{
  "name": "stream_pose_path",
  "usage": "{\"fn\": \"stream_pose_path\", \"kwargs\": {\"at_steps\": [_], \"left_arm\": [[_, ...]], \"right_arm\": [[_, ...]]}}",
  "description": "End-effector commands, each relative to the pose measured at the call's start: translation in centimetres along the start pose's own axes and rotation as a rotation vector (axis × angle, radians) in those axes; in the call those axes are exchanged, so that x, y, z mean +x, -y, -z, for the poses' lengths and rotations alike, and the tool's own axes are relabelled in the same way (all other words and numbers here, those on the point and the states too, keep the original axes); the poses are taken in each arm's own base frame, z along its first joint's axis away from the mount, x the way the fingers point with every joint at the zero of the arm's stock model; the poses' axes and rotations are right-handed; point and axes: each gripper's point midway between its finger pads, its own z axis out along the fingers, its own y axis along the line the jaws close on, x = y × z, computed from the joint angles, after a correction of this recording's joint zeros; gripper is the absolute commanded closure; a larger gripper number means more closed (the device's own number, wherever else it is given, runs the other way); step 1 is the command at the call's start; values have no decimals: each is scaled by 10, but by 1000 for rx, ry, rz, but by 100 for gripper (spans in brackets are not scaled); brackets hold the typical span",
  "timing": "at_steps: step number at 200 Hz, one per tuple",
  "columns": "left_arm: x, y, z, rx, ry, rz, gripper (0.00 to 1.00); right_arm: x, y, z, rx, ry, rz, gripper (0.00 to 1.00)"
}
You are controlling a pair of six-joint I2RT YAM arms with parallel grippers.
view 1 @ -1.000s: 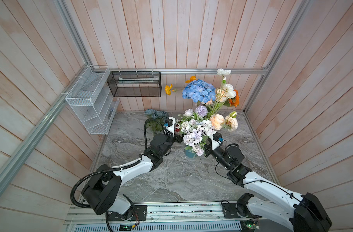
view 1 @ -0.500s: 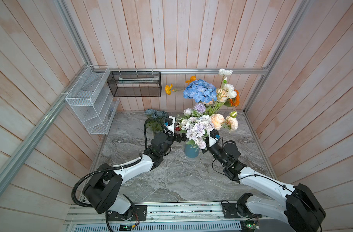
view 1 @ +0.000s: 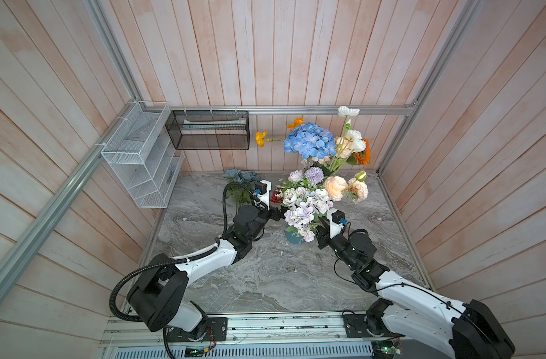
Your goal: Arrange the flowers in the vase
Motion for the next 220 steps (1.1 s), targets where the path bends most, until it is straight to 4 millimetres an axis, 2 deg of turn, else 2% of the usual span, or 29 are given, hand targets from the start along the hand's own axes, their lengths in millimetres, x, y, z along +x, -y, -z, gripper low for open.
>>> {"fn": "stream_pose_path", "kwargs": {"at_steps": [1, 31, 61, 78, 127, 149, 188, 220], "left_arm": [[12, 0, 12, 23, -55, 7, 0], [22, 0, 32, 21, -116, 14, 0], [37, -22, 51, -85, -177, 16, 0], [48, -48, 62, -205, -209, 33, 0], [74, -141, 94, -492, -280, 189, 0], [84, -175, 103, -570, -308, 240, 0], [122, -212, 106, -623, -470, 327, 4], [160, -213, 98, -587, -622, 372, 16]], "right_arm": [[-4, 5, 9, 22, -4, -16, 55], [-24, 9, 22, 49, 32, -1, 48], [-44, 15, 32, 93, 65, 9, 40], [-54, 18, 35, 115, 69, 6, 38], [-92, 14, 47, 97, 134, -7, 38], [-107, 16, 51, 119, 136, 8, 27], [-108, 28, 50, 193, 120, 35, 11], [-99, 34, 44, 223, 115, 21, 6]]}}
